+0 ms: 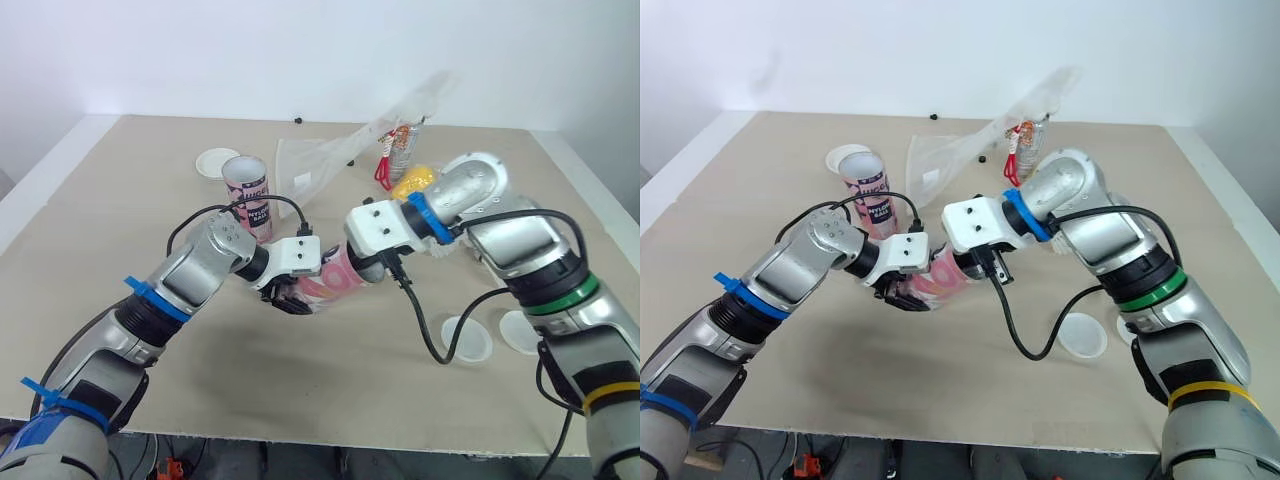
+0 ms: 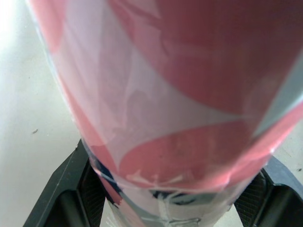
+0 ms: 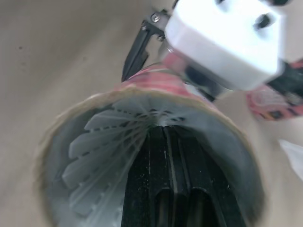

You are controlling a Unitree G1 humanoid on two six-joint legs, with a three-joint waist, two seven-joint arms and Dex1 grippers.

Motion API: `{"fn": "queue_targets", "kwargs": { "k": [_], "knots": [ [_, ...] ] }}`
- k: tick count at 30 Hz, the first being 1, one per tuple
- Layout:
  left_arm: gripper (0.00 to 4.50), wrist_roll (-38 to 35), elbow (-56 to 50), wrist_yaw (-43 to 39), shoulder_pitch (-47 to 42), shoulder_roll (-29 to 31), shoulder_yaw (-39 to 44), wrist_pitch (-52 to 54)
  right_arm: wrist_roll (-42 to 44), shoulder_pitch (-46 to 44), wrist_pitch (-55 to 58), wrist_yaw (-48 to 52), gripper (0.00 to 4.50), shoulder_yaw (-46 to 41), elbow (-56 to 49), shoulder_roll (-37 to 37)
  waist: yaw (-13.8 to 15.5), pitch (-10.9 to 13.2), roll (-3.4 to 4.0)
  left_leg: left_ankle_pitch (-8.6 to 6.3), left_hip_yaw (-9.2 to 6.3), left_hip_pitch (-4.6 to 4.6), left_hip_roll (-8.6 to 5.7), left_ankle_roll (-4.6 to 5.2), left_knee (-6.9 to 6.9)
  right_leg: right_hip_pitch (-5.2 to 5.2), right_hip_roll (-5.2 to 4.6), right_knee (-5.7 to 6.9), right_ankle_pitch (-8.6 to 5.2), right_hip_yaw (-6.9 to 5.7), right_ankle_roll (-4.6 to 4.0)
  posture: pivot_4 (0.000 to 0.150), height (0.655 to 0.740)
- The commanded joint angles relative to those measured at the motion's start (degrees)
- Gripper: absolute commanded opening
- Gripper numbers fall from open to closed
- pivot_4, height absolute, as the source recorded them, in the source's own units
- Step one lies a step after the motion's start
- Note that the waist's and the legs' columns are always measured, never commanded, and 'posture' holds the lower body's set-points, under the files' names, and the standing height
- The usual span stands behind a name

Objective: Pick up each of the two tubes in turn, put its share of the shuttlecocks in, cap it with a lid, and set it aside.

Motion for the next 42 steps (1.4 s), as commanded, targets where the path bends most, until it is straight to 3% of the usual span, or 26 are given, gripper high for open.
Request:
{"fn": "queue_targets", "kwargs": {
  "k": [1, 12, 27, 32, 36, 42],
  "knots": [
    [3.1, 0.7, -0.4, 0.3, 0.8, 0.2, -0.8, 0.7, -2.9, -1.6, -2.1, 1.4, 0.09, 2.0, 2.2, 2.6, 0.0, 0.0, 0.0, 0.0, -0.02, 0.0, 0.0, 0.0, 0.0, 0.0, 0.01, 0.01, 0.0, -0.01, 0.0, 0.15, 0.74],
    [3.1, 0.5, -0.1, 1.2, 1.4, 0.5, -0.1, 1.3, -3.2, -2.5, -3.3, 4.2, 0.09, 0.2, 5.5, 6.1, -0.2, 0.0, 0.03, 0.06, -0.03, 0.49, 0.27, 0.01, 0.03, 0.26, 0.29, 0.03, 0.21, -0.01, -0.14, 0.15, 0.74],
    [3.1, -0.7, 4.1, 1.6, 2.2, -0.9, 2.0, -3.3, 11.9, 1.0, 13.4, 2.1, 0.09, -18.4, -5.8, -6.4, 0.0, 0.0, 0.04, 0.06, -0.03, 0.25, 0.23, -0.01, 0.0, 0.09, 0.25, 0.03, 0.14, 0.05, -0.08, 0.15, 0.74],
    [3.1, -3.2, 6.5, 4.3, 4.3, -4.4, 5.7, -8.6, 18.3, 7.4, 22.2, -3.1, 0.09, -28.3, -10.1, -10.0, 0.2, 0.0, 0.04, 0.07, 0.02, 0.24, 0.14, -0.01, 0.02, 0.12, 0.11, 0.0, 0.05, 0.08, -0.21, 0.15, 0.74],
    [3.1, -11.1, 7.1, 7.7, 11.7, -12.4, 12.9, -11.6, 23.1, 22.1, 29.3, -9.7, 0.09, -40.2, -18.0, -13.7, 1.0, 0.0, -0.01, 0.03, -0.04, 0.02, -0.18, -0.01, 0.07, 0.17, -0.21, -0.1, 0.16, 0.07, -0.01, 0.15, 0.74],
    [3.1, -14.6, 9.2, 9.5, 17.1, -18.0, 16.7, -21.3, 27.4, 34.6, 33.7, -15.9, 0.09, -47.3, -25.2, -15.5, 1.2, 0.0, 0.16, -0.09, -0.16, -0.49, -0.27, 0.03, 0.14, -0.3, -0.18, -0.02, 0.12, 0.06, 0.06, 0.15, 0.74]
  ]
}}
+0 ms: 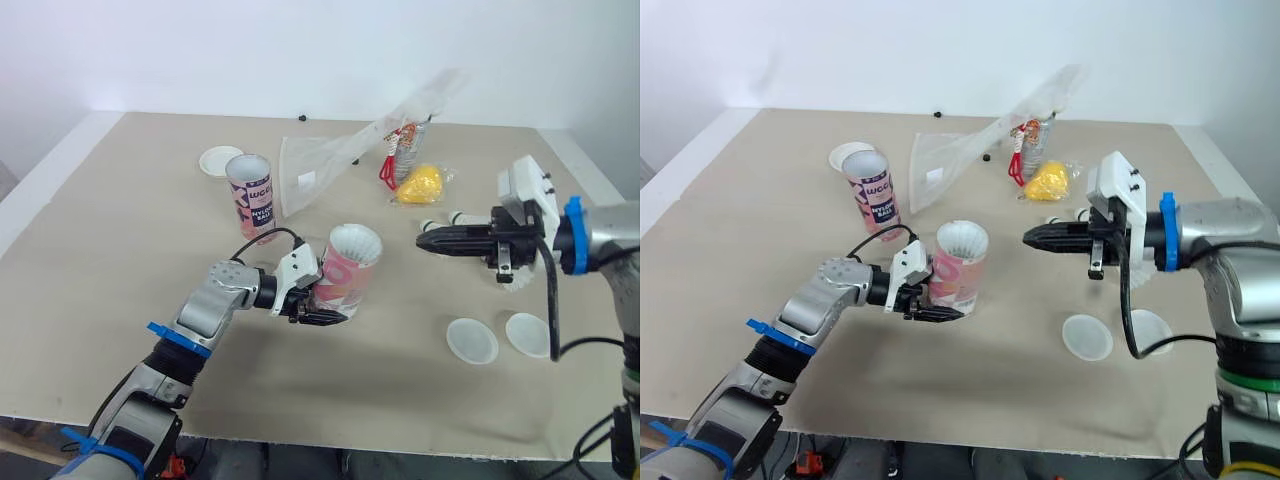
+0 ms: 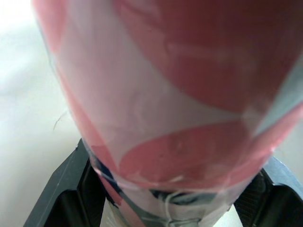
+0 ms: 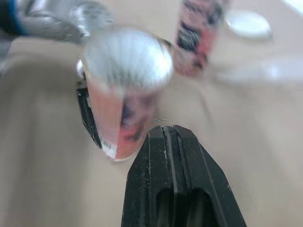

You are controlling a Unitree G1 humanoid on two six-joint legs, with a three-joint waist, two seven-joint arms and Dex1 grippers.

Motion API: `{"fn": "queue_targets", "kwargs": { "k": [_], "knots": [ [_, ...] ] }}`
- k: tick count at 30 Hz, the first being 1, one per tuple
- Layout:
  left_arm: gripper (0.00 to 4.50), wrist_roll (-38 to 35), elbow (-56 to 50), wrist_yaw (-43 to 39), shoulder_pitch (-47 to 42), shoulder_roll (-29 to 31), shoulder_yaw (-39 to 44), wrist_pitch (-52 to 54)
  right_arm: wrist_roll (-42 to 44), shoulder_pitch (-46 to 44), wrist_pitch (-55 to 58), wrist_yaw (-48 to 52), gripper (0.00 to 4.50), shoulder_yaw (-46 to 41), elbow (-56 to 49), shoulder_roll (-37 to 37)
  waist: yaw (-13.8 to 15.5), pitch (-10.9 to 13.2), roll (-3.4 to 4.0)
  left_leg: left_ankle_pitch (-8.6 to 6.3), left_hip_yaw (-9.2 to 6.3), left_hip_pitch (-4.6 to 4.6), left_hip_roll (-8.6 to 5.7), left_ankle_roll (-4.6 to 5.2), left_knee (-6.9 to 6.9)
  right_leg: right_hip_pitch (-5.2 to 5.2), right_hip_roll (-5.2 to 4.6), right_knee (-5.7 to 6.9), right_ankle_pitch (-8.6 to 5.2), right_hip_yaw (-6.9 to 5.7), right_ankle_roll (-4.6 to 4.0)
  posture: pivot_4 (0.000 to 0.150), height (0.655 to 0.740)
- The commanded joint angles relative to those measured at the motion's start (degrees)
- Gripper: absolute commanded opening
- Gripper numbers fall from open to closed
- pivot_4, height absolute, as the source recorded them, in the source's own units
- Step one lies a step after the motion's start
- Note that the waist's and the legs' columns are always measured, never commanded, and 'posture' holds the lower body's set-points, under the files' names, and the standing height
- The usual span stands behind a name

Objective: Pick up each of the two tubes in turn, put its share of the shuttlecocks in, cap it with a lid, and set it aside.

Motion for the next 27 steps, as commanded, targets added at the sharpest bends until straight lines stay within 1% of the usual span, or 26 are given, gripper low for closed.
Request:
{"fn": "queue_targets", "kwargs": {
  "k": [1, 4, 6, 10, 14, 21, 24, 27],
  "knots": [
    [3.1, -2.3, 1.2, 0.8, 2.1, -2.6, 2.2, -7.8, 2.4, 5.9, 1.3, -2.6, 0.09, -5.7, -5.3, -2.5, 0.1, 0.0, -0.01, 0.0, -0.05, 0.01, 0.0, 0.0, 0.0, 0.04, 0.0, 0.0, 0.0, -0.06, 0.0, 0.15, 0.74],
    [3.1, 0.0, 4.7, 1.7, 2.6, -3.6, 1.1, -13.6, 2.9, 11.2, 0.6, -4.0, 0.09, -7.7, -6.5, -3.3, 0.1, 0.0, -0.03, 0.0, -0.07, 0.01, -0.02, 0.0, 0.13, 0.13, -0.01, -0.06, 0.02, -0.07, 0.05, 0.15, 0.74],
    [3.1, 0.8, 6.3, 1.8, 2.6, -3.8, 0.6, -15.8, 3.0, 13.6, -0.2, -4.5, 0.09, -8.4, -6.6, -3.6, 0.1, 0.0, -0.02, 0.02, -0.03, 0.0, -0.02, 0.02, 0.26, 0.14, 0.0, -0.08, 0.02, 0.0, 0.33, 0.15, 0.74],
    [3.1, 2.8, 9.1, 2.0, 2.7, -4.2, -0.7, -20.4, 2.1, 18.0, -2.6, -4.5, 0.09, -9.2, -6.0, -4.8, 0.0, 0.0, -0.02, 0.12, -0.01, 0.0, -0.02, 0.07, 0.35, 0.16, -0.01, -0.09, 0.11, 0.01, 0.46, 0.15, 0.74],
    [3.1, 3.5, 10.0, 1.9, 3.1, -4.7, -1.4, -22.0, 2.6, 20.3, -4.0, -5.2, 0.09, -9.8, -5.3, -5.1, 0.0, 0.0, -0.02, 0.19, 0.0, 0.02, -0.02, 0.11, 0.36, 0.18, -0.01, -0.11, 0.14, 0.02, 0.39, 0.15, 0.74],
    [3.1, 3.5, 9.8, 1.4, 3.4, -4.6, -2.0, -21.5, 1.9, 23.1, -6.5, -2.9, 0.09, -9.7, -1.3, -8.1, 0.0, 0.0, -0.01, 0.2, 0.0, 0.01, -0.03, 0.11, 0.36, 0.19, -0.01, -0.12, 0.18, 0.05, 0.52, 0.15, 0.74],
    [3.1, 3.2, 9.4, 0.8, 2.9, -4.5, -2.1, -20.9, -1.4, 23.8, -10.1, -0.4, 0.9, -7.0, 3.2, -11.3, 0.0, 0.0, -0.01, 0.2, 0.0, 0.02, -0.03, 0.11, 0.36, 0.2, -0.01, -0.13, 0.16, 0.03, 0.52, 0.15, 0.74],
    [3.1, 3.5, 9.4, 0.2, 2.8, -4.4, -2.6, -20.9, -3.2, 22.5, -13.2, 1.3, 2.4, -4.2, 6.9, -12.9, 0.0, 0.0, -0.01, 0.2, 0.01, 0.02, -0.03, 0.11, 0.35, 0.2, -0.01, -0.14, 0.16, 0.04, 0.52, 0.15, 0.74]
  ]
}}
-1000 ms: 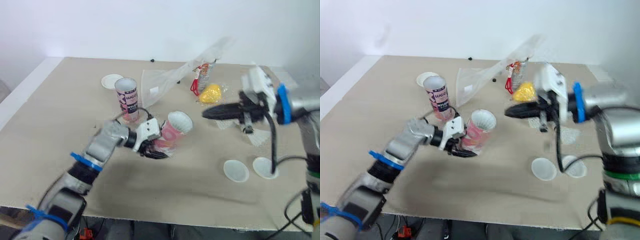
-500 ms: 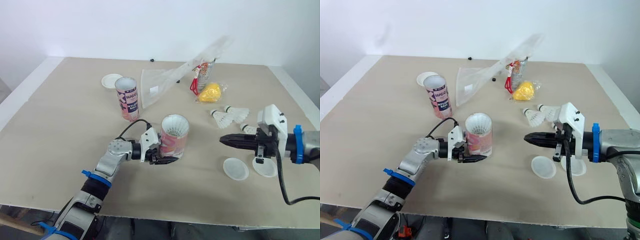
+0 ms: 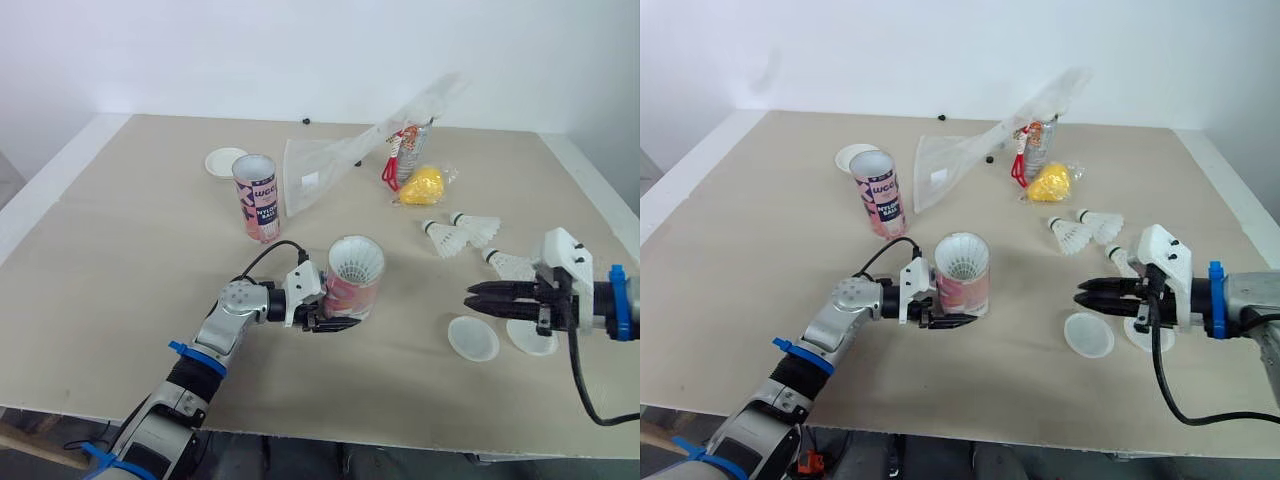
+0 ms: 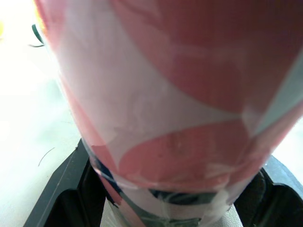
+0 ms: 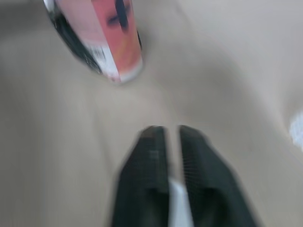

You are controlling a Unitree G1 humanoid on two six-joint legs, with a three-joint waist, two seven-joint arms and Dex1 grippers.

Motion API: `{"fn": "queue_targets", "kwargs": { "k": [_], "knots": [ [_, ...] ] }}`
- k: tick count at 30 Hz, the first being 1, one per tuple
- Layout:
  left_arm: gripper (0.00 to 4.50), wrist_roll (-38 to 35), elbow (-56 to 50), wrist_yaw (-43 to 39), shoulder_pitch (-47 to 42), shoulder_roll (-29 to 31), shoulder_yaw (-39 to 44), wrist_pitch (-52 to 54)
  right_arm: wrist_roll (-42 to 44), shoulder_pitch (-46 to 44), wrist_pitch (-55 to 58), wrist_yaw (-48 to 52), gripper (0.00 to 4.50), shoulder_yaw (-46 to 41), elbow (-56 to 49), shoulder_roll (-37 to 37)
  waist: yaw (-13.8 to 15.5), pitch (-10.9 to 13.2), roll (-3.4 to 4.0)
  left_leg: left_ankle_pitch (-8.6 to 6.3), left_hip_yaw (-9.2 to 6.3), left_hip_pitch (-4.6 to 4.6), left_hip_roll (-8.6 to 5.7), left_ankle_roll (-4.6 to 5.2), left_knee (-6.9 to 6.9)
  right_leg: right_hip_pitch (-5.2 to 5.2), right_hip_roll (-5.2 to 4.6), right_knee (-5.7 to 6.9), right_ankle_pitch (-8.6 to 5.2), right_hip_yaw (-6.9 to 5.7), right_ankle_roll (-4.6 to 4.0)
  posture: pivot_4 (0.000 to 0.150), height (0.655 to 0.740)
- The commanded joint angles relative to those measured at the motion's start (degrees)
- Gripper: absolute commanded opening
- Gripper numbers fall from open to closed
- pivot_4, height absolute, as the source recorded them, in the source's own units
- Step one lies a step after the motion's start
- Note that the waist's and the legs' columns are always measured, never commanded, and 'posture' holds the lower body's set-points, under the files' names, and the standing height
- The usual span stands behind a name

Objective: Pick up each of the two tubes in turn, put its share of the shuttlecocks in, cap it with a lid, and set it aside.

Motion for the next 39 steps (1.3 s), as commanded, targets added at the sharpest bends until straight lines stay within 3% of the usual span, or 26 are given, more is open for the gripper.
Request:
{"fn": "queue_targets", "kwargs": {
  "k": [1, 4, 5, 15, 29, 31, 34, 35, 36, 39],
  "knots": [
    [3.1, 0.5, -0.8, -1.4, -0.2, 0.0, -1.7, 0.6, -2.2, -2.6, -4.1, 2.4, 3.02, 3.2, 4.3, -1.9, 0.0, 0.0, 0.0, 0.0, -0.01, 0.01, 0.0, 0.0, 0.0, 0.0, 0.01, 0.0, 0.0, -0.01, -0.01, 0.15, 0.74],
    [3.1, 0.5, -1.3, -1.9, 0.1, 0.2, -2.3, 0.7, -4.8, -6.4, -5.7, 4.7, 4.36, 8.6, 9.6, -2.8, -0.3, 0.0, 0.02, 0.0, 0.01, 0.04, 0.0, 0.0, 0.0, 0.0, 0.0, 0.0, 0.01, 0.01, 0.0, 0.15, 0.74],
    [3.1, 0.4, -1.5, -2.1, 0.2, 0.3, -2.4, 0.9, -5.4, -7.1, -6.1, 5.3, 4.46, 9.8, 10.5, -3.2, -0.3, 0.0, 0.02, 0.0, 0.03, 0.04, 0.0, 0.0, 0.0, 0.01, 0.0, 0.0, 0.01, 0.03, 0.01, 0.15, 0.74],
    [3.1, -0.5, -4.8, -4.2, 2.1, 1.4, -3.4, 5.1, -11.3, -17.1, -7.9, 6.4, 4.46, 20.3, 18.5, -0.7, -0.4, 0.0, 0.05, -0.02, 0.01, 0.03, 0.0, -0.02, -0.08, -0.01, 0.0, 0.0, -0.07, 0.01, -0.03, 0.15, 0.74],
    [3.1, -0.8, -5.9, -3.2, 1.9, 1.9, -3.2, 6.4, -16.9, -17.6, -14.7, 8.1, 4.46, 25.4, 23.1, 0.6, -0.4, 0.0, 0.06, -0.02, 0.01, 0.05, -0.01, -0.02, -0.07, 0.0, 0.0, 0.0, -0.08, 0.0, -0.03, 0.15, 0.74],
    [3.1, -0.6, -5.8, -3.1, 2.0, 1.9, -3.3, 6.3, -17.5, -17.8, -15.7, 8.3, 3.92, 25.7, 23.9, 0.8, -0.4, 0.0, 0.06, -0.02, 0.0, 0.05, -0.01, -0.02, -0.06, 0.01, 0.0, 0.0, -0.08, -0.01, -0.03, 0.15, 0.74],
    [3.1, -0.4, -5.8, -3.0, 1.9, 2.0, -3.4, 6.1, -18.7, -18.3, -17.3, 8.1, 2.63, 26.2, 25.0, 1.4, -0.4, 0.0, 0.06, -0.02, 0.0, 0.06, -0.01, -0.02, -0.05, 0.04, 0.0, 0.0, -0.07, 0.0, -0.03, 0.15, 0.74],
    [3.1, -0.4, -5.7, -3.0, 1.9, 2.0, -3.4, 6.1, -19.1, -18.4, -17.8, 8.3, 2.38, 26.4, 25.2, 1.5, -0.4, 0.0, 0.06, -0.02, 0.0, 0.07, -0.01, -0.02, -0.06, 0.05, 0.0, 0.0, -0.07, -0.01, -0.03, 0.15, 0.74],
    [3.1, -0.3, -5.7, -2.9, 1.9, 2.0, -3.5, 6.1, -19.3, -18.5, -18.1, 8.5, 1.66, 26.5, 25.3, 1.6, -0.4, 0.0, 0.06, -0.02, 0.0, 0.09, -0.01, -0.02, -0.06, 0.06, 0.0, 0.0, -0.07, -0.01, -0.03, 0.15, 0.74],
    [3.1, -0.2, -5.5, -2.7, 1.7, 2.0, -3.4, 5.9, -19.9, -18.5, -18.9, 9.0, 0.3, 26.7, 25.4, 1.6, -0.5, 0.0, 0.05, -0.02, 0.0, 0.17, -0.01, -0.02, -0.06, 0.13, 0.0, 0.0, -0.07, 0.0, -0.03, 0.15, 0.74]
  ]
}}
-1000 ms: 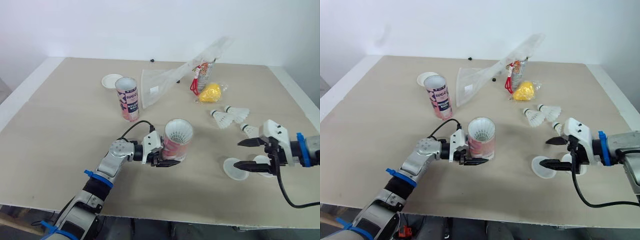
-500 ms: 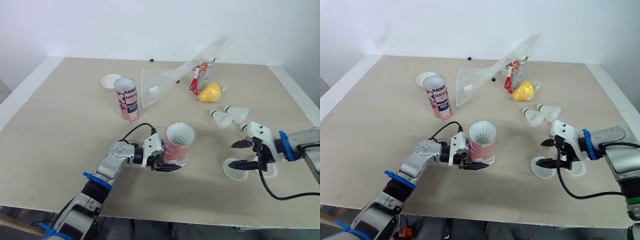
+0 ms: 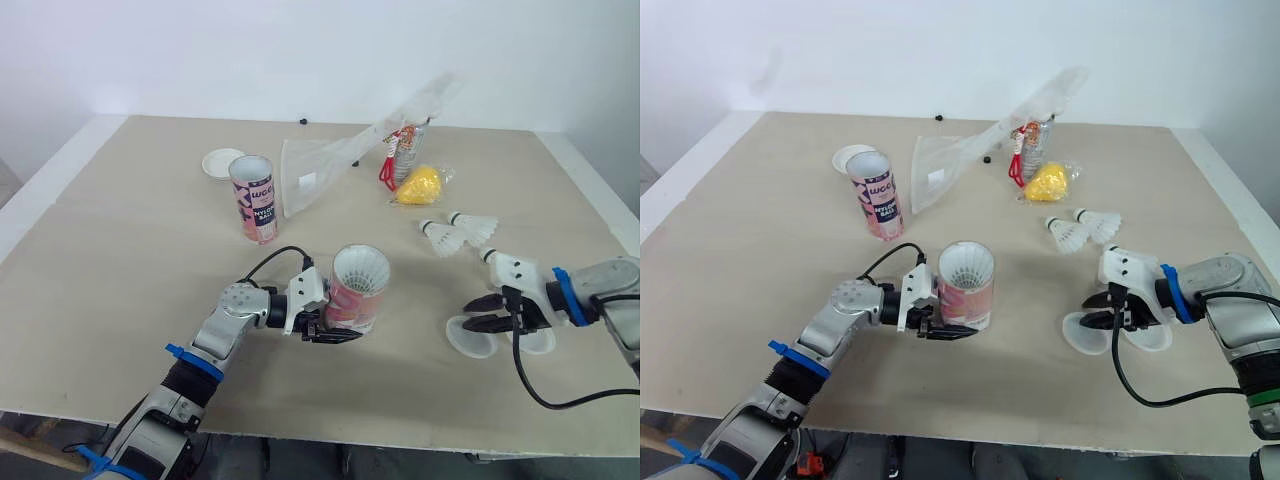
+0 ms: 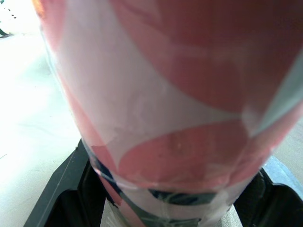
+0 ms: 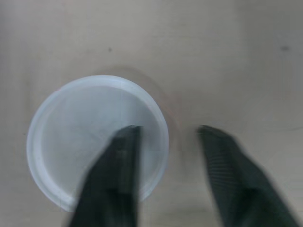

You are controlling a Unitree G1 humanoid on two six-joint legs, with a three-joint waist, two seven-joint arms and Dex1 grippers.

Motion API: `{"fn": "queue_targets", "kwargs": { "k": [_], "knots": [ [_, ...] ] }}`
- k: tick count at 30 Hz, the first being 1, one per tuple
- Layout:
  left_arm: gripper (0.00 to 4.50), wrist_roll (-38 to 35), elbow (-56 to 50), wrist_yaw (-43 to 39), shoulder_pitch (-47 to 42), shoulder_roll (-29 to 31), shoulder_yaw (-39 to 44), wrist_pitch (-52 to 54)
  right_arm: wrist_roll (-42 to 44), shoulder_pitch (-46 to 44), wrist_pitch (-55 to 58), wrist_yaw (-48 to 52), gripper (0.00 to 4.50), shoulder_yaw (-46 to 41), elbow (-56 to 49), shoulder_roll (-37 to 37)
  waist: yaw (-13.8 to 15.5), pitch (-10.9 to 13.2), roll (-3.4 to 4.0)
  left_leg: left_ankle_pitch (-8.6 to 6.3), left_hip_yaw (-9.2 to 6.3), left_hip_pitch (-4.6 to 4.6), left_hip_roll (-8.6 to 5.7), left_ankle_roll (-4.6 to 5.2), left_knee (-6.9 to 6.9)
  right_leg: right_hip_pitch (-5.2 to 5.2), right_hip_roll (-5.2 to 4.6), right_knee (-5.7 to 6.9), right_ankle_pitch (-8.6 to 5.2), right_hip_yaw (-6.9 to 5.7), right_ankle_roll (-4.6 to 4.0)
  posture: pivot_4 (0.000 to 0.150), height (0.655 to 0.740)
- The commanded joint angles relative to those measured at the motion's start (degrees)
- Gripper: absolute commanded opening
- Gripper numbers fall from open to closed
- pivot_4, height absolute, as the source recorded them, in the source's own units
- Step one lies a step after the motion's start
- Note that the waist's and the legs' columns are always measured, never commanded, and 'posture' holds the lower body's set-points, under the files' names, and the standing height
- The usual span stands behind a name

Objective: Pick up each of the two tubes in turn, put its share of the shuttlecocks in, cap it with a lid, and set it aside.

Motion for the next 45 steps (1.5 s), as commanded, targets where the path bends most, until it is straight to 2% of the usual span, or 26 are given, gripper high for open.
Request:
{"fn": "queue_targets", "kwargs": {
  "k": [1, 8, 17, 21, 27, 29, 33, 40, 45],
  "knots": [
    [3.1, 0.8, -0.1, -0.2, 0.3, 0.4, -1.1, -0.3, -1.7, -0.3, -1.2, 0.6, 0.03, 1.0, 0.6, 0.0, 0.0, 0.0, -0.01, 0.0, 0.0, 0.05, 0.0, 0.0, 0.0, 0.06, 0.0, 0.0, 0.0, 0.0, 0.0, 0.15, 0.74],
    [3.1, 1.1, 0.3, -0.1, 0.3, 0.7, -1.0, -0.5, -0.7, 1.1, -1.7, 1.0, 0.03, -0.2, -1.5, -0.5, 0.0, 0.0, -0.01, 0.0, 0.0, 0.21, 0.0, 0.0, 0.0, 0.2, 0.0, 0.0, 0.0, 0.0, -0.02, 0.15, 0.74],
    [3.1, 0.3, 0.5, -1.7, -1.0, 1.7, -1.3, 3.9, 8.6, 0.1, 7.6, 1.8, 0.03, -7.1, -19.6, -3.0, -0.5, 0.0, 0.02, 0.0, 0.0, 0.22, 0.0, 0.0, -0.02, 0.19, 0.0, 0.03, 0.0, 0.01, -0.01, 0.15, 0.74],
    [3.1, 0.5, 0.7, -2.8, -1.4, 2.0, -1.9, 4.2, 11.0, -5.4, 8.2, 3.2, 0.03, -8.5, -23.5, -4.9, -0.6, 0.0, 0.02, -0.01, 0.01, 0.24, 0.01, -0.01, 0.0, 0.2, -0.01, 0.02, -0.03, 0.01, -0.08, 0.15, 0.74],
    [3.1, 1.3, 1.2, -3.5, -1.6, 1.9, -2.8, 3.4, 14.5, -20.5, 12.5, 4.0, 0.03, -6.5, -24.4, -3.6, -0.7, 0.0, 0.05, -0.01, 0.05, 0.24, 0.03, -0.02, -0.09, 0.12, -0.01, 0.02, -0.05, 0.01, -0.13, 0.15, 0.74],
    [3.1, 1.8, 1.4, -3.5, -1.6, 2.0, -3.3, 2.6, 15.3, -27.3, 13.7, 4.6, 0.03, -4.0, -24.3, -0.8, -0.7, 0.0, 0.05, -0.01, 0.06, 0.24, 0.03, -0.02, -0.15, 0.09, -0.02, 0.01, -0.07, 0.01, -0.13, 0.15, 0.74],
    [3.1, 2.2, 2.2, -3.2, -1.8, 1.7, -3.5, 1.7, 15.0, -35.6, 14.4, 5.7, 0.03, 1.0, -22.8, 5.2, -0.6, 0.0, 0.04, -0.02, 0.04, 0.24, 0.04, -0.03, -0.22, 0.05, -0.02, 0.02, -0.11, -0.03, -0.2, 0.15, 0.74],
    [3.1, 2.4, 2.6, -2.8, -2.0, 1.8, -3.6, 1.4, 12.2, -40.6, 10.3, 9.1, 0.03, 7.6, -19.0, 12.0, -0.4, 0.0, 0.04, -0.03, 0.06, 0.15, 0.02, -0.05, -0.24, 0.01, -0.06, 0.01, -0.1, -0.02, -0.25, 0.15, 0.74],
    [3.1, 2.4, 2.6, -2.3, -1.9, 1.9, -3.3, 1.5, 8.2, -41.2, 4.2, 10.3, 0.03, 10.3, -15.7, 13.7, -0.4, 0.0, 0.04, -0.03, 0.03, 0.15, 0.02, -0.05, -0.26, 0.02, -0.06, 0.01, -0.11, -0.06, -0.25, 0.15, 0.74]
  ]
}}
